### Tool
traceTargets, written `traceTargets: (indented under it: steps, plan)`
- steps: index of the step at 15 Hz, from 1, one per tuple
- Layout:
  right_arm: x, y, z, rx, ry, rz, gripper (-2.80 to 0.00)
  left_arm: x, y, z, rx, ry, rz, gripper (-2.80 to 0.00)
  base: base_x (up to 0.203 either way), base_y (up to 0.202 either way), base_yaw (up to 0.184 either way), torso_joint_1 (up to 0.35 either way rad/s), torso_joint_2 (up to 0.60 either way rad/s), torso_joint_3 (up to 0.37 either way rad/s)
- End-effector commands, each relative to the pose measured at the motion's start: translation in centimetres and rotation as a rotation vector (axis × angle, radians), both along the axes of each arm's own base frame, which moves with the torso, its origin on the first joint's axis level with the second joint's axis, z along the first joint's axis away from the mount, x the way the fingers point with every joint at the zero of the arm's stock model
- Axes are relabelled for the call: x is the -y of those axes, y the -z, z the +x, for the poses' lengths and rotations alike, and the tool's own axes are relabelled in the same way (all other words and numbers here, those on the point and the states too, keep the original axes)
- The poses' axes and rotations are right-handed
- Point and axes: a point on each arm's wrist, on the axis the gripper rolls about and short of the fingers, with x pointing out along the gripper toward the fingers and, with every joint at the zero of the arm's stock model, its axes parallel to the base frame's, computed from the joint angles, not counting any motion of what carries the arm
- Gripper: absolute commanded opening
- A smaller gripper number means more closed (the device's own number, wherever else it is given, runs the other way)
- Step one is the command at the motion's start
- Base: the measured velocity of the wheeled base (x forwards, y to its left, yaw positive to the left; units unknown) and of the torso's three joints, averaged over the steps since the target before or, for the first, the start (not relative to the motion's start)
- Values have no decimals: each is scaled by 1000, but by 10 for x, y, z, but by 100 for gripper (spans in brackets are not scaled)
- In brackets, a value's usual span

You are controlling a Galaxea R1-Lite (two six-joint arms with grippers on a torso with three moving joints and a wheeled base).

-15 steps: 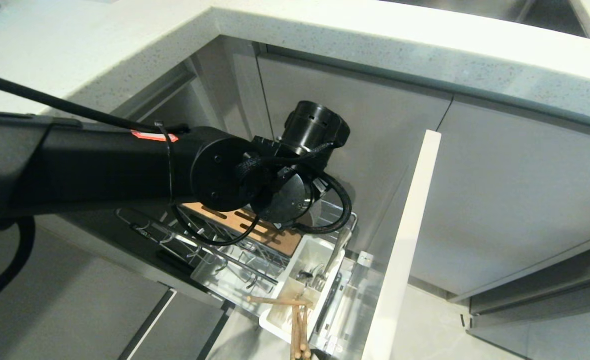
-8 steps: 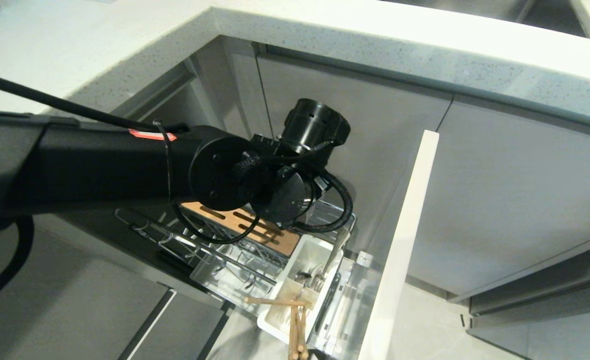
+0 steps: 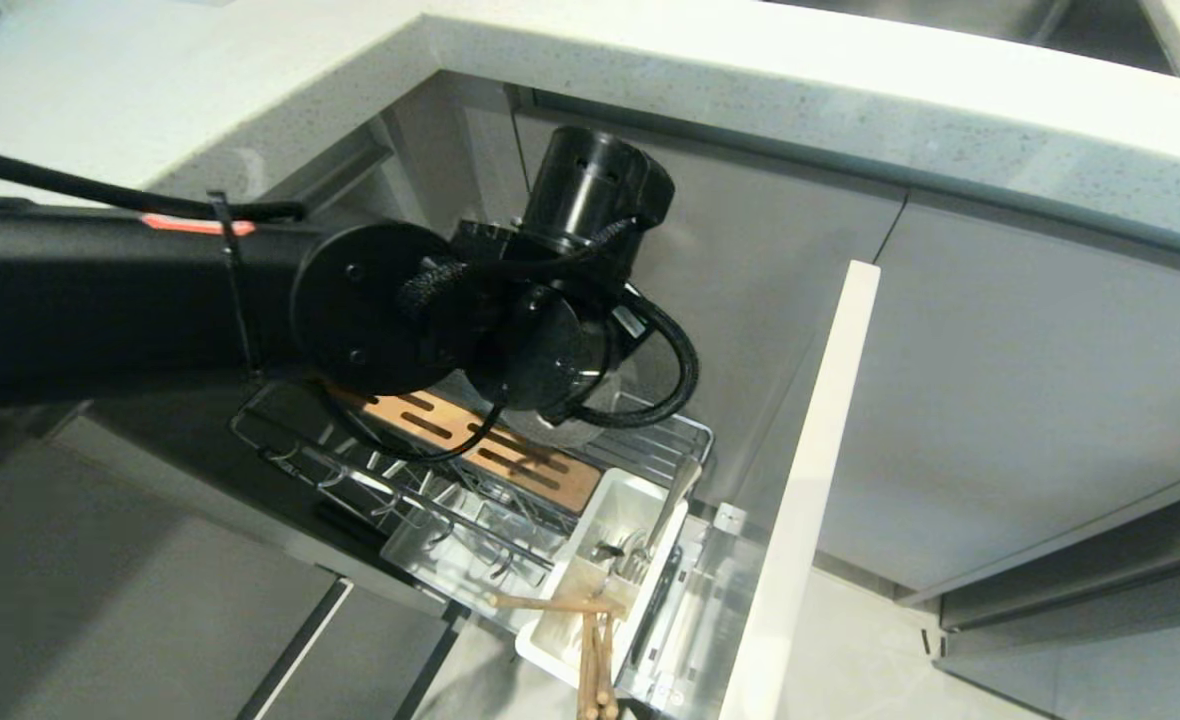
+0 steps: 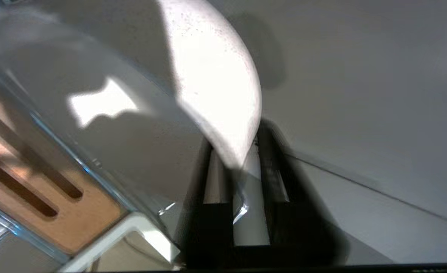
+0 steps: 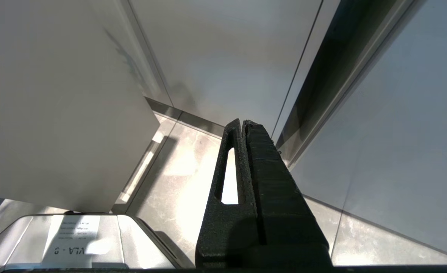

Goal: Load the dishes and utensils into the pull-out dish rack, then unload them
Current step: Take the bowl out of the cupboard

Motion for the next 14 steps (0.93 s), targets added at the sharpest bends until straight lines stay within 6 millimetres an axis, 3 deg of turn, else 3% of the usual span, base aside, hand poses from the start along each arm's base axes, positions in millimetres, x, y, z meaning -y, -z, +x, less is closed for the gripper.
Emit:
traceTargets:
  steps: [1,7,14]
  plan:
    - [0,0,0,-2,0,0,-280,-9,-19,-9,39,-1,-51,-280,0,0,0,0,0,0]
    - [0,0,0,-2,0,0,-280,-26,-52,-36,101,34,-104,-280,0,0,0,0,0,0]
    - [0,0,0,-2,0,0,-280,-88,-150,-96,367,15,-160,-280,0,0,0,0,0,0]
